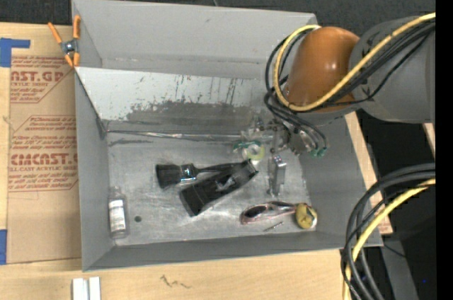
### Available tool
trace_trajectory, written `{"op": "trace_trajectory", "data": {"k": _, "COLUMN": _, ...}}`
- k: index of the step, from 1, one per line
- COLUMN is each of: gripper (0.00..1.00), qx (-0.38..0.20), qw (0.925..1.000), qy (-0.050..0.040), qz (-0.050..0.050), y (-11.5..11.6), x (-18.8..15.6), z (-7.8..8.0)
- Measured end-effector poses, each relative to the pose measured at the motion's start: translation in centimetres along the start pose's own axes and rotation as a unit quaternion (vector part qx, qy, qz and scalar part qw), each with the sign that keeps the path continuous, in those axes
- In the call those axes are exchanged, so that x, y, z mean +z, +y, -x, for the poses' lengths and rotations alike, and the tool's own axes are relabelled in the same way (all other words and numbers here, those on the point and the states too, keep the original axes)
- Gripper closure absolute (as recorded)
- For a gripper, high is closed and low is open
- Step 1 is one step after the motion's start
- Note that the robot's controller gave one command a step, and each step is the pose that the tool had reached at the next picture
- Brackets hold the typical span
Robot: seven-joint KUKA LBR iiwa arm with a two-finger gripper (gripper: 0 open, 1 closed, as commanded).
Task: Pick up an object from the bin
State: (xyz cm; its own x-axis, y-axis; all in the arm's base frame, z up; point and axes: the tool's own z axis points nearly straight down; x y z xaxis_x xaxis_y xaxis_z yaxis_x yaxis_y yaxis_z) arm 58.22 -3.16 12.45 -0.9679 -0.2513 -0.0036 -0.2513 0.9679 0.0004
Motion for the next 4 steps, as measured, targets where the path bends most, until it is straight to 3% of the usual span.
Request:
{"op": "trace_trajectory", "data": {"k": 1, "gripper": 0.0, "qx": -0.089, "qw": 0.996, "qy": 0.001, "qz": 0.0, "y": 2.7, "x": 2.6, "z": 0.3}}
{"op": "trace_trajectory", "data": {"k": 2, "gripper": 1.0, "qx": -0.086, "qw": 0.9963, "qy": -0.0006, "qz": -0.002, "y": 3.7, "x": 4.8, "z": 1.1}}
{"op": "trace_trajectory", "data": {"k": 4, "gripper": 1.0, "qx": -0.086, "qw": 0.9963, "qy": -0.0003, "qz": -0.002, "y": 3.7, "x": 4.7, "z": 1.1}}
